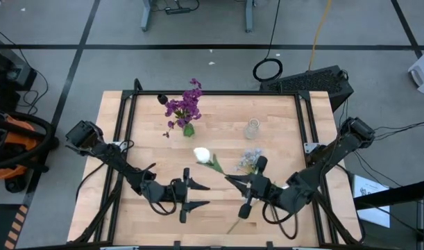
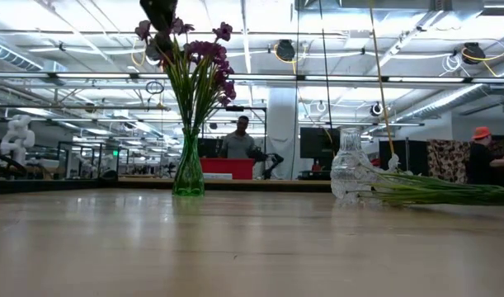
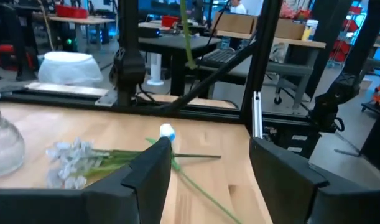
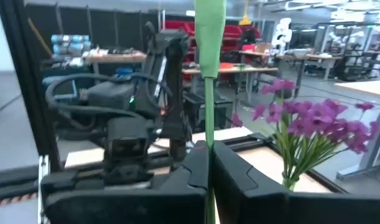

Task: Sort flowers into vase by color
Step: Put the top white flower into the transparent vase

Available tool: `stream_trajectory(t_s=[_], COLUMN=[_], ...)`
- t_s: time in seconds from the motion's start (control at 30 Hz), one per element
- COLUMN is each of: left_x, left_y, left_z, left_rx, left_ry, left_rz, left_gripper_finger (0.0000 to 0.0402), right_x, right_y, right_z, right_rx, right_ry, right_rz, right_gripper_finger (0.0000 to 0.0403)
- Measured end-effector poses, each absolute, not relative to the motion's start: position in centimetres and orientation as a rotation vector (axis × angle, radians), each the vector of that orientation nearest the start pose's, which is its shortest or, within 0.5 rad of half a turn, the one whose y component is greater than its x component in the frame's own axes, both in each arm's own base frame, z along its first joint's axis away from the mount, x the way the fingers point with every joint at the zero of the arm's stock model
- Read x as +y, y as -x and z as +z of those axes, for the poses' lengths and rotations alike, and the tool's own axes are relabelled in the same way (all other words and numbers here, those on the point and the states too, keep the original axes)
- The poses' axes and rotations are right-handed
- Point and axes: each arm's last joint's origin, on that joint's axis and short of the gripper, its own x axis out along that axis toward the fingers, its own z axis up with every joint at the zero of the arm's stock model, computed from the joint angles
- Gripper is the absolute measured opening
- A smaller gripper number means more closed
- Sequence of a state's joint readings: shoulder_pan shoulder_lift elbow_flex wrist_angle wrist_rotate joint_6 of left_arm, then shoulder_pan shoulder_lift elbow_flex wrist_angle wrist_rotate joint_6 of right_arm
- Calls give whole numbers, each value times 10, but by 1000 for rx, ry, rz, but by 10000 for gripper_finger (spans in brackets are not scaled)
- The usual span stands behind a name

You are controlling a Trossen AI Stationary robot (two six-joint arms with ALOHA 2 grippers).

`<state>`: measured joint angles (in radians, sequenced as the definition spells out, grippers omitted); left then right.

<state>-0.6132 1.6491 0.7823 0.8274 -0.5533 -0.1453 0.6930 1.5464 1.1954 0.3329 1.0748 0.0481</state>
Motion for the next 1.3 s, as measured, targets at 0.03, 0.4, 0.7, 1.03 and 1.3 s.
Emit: stream_trajectory(t_s=[0.03, 0.4, 0.7, 1.03, 1.3], left_x=[-183, -187, -195, -196, -192], left_y=[-287, -303, -300, -302, -313], left_z=[217, 208, 210, 208, 191], left_rx=[31, 32, 1, -27, -52], left_ry=[120, 168, 152, 164, 183], left_rz=[-58, -41, -108, -112, -89], left_gripper_finger=[221, 221, 222, 222, 222], right_x=[201, 199, 213, 207, 206], right_y=[-282, -309, -321, -332, -333], right_z=[339, 273, 244, 221, 224], right_rx=[-7, -194, -354, -443, -459], right_ry=[-42, -206, -229, -228, -230], right_rz=[-390, -298, -124, -119, -97], right_gripper_finger=[0, 0, 0, 0, 0])
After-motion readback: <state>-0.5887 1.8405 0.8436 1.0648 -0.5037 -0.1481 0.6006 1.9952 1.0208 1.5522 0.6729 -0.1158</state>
